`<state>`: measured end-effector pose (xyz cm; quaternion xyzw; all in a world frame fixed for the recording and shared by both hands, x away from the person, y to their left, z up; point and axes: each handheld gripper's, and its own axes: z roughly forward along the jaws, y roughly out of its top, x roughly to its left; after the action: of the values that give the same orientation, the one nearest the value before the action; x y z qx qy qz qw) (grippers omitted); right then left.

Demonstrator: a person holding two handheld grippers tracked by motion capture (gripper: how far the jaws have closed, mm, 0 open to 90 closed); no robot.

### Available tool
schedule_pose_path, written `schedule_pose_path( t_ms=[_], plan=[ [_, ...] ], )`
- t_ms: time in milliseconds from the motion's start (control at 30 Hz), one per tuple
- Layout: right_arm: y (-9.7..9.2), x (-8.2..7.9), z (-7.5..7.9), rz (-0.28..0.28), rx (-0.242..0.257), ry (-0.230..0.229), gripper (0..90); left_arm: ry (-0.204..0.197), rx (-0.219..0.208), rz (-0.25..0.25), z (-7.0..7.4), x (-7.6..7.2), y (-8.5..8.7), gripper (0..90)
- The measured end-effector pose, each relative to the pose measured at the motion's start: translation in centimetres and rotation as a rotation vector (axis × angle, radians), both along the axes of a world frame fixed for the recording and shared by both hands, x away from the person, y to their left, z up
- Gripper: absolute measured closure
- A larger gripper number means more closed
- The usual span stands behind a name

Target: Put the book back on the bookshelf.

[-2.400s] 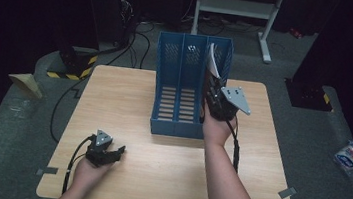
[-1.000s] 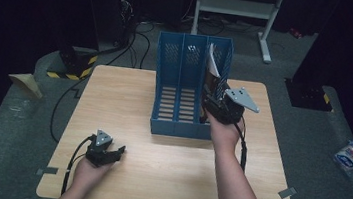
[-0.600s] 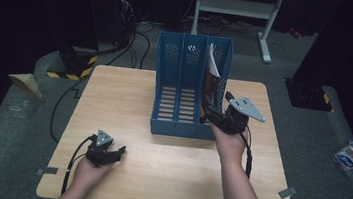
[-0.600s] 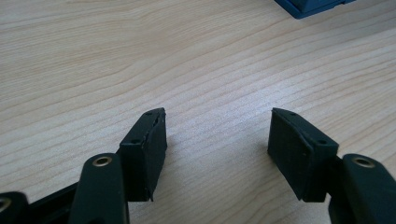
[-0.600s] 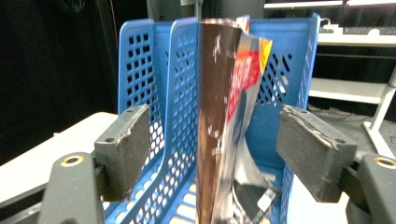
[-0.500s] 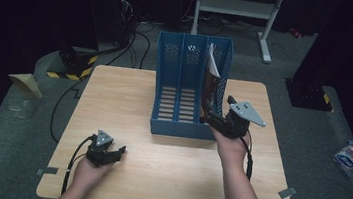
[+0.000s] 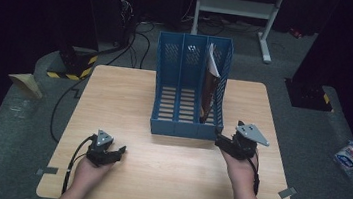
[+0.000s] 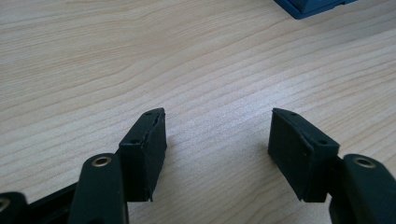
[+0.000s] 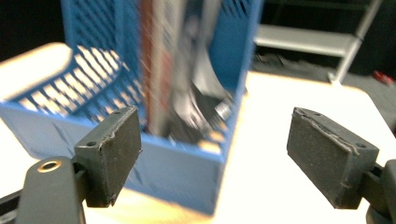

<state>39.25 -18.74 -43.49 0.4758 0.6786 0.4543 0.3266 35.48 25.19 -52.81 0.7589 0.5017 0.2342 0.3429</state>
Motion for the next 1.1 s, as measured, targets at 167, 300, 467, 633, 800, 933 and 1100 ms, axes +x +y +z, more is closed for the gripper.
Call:
schedule_pose_path(
  t_ms=[167, 300, 467, 633, 800, 933, 1100],
  plan=[
    [-2.2, -0.8, -3.1, -0.072, -0.038, 0.099, 14.5, 0.0, 0.0, 0.0, 0.0, 0.0, 0.0, 37.0],
    [-3.3, -1.2, -4.8, -0.11, -0.072, 0.163, 13.9, 0.0, 0.0, 0.0, 0.0, 0.0, 0.0, 37.0],
    [-4.7, -1.9, -8.0, -0.149, -0.153, 0.277, 12.7, 0.0, 0.001, 0.0, 0.0, 0.0, 0.0, 37.0],
    [-5.1, -2.0, -8.9, -0.146, -0.194, 0.322, 13.5, -0.002, -0.002, 0.0, 0.0, 0.0, 0.0, 37.4],
    [-5.5, -1.9, -9.0, -0.085, -0.116, 0.383, 13.3, -0.004, -0.007, 0.009, 0.0, -0.1, -0.1, 37.3],
    [-5.4, -1.9, -9.0, -0.096, -0.117, 0.385, 12.7, -0.002, 0.0, 0.024, 0.0, -0.2, -0.3, 36.0],
    [-5.3, -1.9, -9.0, -0.106, -0.126, 0.378, 13.7, 0.006, -0.002, 0.031, 0.0, -0.1, -0.4, 29.9]
  ],
)
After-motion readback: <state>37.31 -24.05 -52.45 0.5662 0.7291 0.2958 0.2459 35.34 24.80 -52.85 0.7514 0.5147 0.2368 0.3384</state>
